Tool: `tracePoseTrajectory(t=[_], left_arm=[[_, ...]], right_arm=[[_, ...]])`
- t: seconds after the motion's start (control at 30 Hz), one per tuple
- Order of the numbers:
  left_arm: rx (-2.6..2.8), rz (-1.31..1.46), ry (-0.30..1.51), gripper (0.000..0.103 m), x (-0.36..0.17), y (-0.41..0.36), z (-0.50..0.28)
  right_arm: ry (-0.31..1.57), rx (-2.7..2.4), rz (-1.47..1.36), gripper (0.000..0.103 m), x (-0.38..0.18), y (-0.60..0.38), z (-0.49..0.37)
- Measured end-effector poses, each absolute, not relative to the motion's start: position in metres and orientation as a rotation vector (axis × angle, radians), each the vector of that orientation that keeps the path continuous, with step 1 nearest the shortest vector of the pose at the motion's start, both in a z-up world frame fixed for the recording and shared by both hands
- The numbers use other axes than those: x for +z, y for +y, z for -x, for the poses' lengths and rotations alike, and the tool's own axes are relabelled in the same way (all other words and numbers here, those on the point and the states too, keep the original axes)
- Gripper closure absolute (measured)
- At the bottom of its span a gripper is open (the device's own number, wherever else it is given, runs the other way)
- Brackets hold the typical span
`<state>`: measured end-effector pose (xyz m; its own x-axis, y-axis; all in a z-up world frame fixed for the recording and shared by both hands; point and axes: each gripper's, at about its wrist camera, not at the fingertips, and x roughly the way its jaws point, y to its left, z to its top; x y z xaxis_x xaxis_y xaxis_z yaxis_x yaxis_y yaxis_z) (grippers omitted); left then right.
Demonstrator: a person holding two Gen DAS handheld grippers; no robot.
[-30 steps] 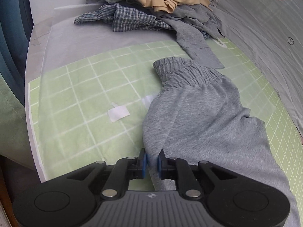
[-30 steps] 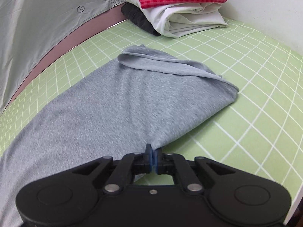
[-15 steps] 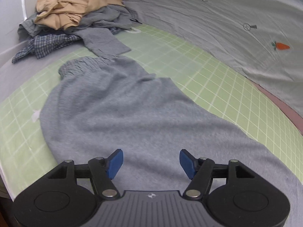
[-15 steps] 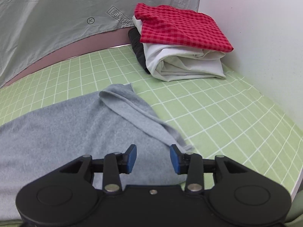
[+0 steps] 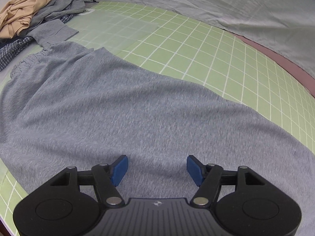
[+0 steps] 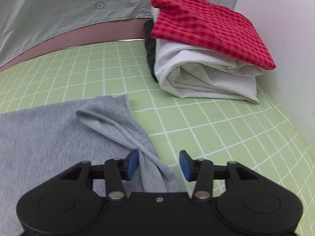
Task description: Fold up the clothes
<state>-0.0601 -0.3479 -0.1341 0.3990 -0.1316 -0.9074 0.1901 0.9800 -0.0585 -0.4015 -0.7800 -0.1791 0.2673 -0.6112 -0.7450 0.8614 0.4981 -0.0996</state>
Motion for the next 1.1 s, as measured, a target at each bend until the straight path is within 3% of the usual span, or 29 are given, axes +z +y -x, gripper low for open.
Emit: tracePoseTrajectory(t=[0.07,0.23,0.3,0.47,0.63,0.7,0.77,0.87,1.1], left_arm=[[-0.193,-0.069,1.157,0.036,-0.136,-0.348,0.058],[-0.193,-0.101,1.183,0.036,-0.142,-0.352,0.057],[-0.201,-0.106,1.19,0.034,-0.144,-0.354,0.058],[-0.223,-0.14,1.188,0.027,-0.148,-0.36,0.064],[-0.248,-0.161,1.191,0.025,-0.148,-0.361,0.066],[-0.258,-0.155,1.188,0.025,-0.148,-0.358,0.067],[-0.267,-0.147,1.18,0.025,-0.148,-0.354,0.068],[-0.281,-0.127,1.168,0.025,-0.148,-0.349,0.07],[-0.304,-0.104,1.146,0.025,-0.148,-0.334,0.076]], right_arm=[[0.777,-1.105,-0.426,0.075,-0.18,-0.8,0.414],[0.7,-1.214,-0.534,0.074,-0.175,-0.813,0.449],[0.672,-1.206,-0.574,0.069,-0.171,-0.805,0.46],[0.645,-1.131,-0.671,0.045,-0.168,-0.769,0.473],[0.745,-1.112,-0.592,0.043,-0.182,-0.745,0.457],[0.784,-1.084,-0.535,0.048,-0.181,-0.743,0.448],[0.816,-1.042,-0.498,0.078,-0.179,-0.743,0.44],[0.834,-1.006,-0.508,0.1,-0.177,-0.749,0.432],[0.8,-0.975,-0.329,0.101,-0.139,-0.72,0.394]])
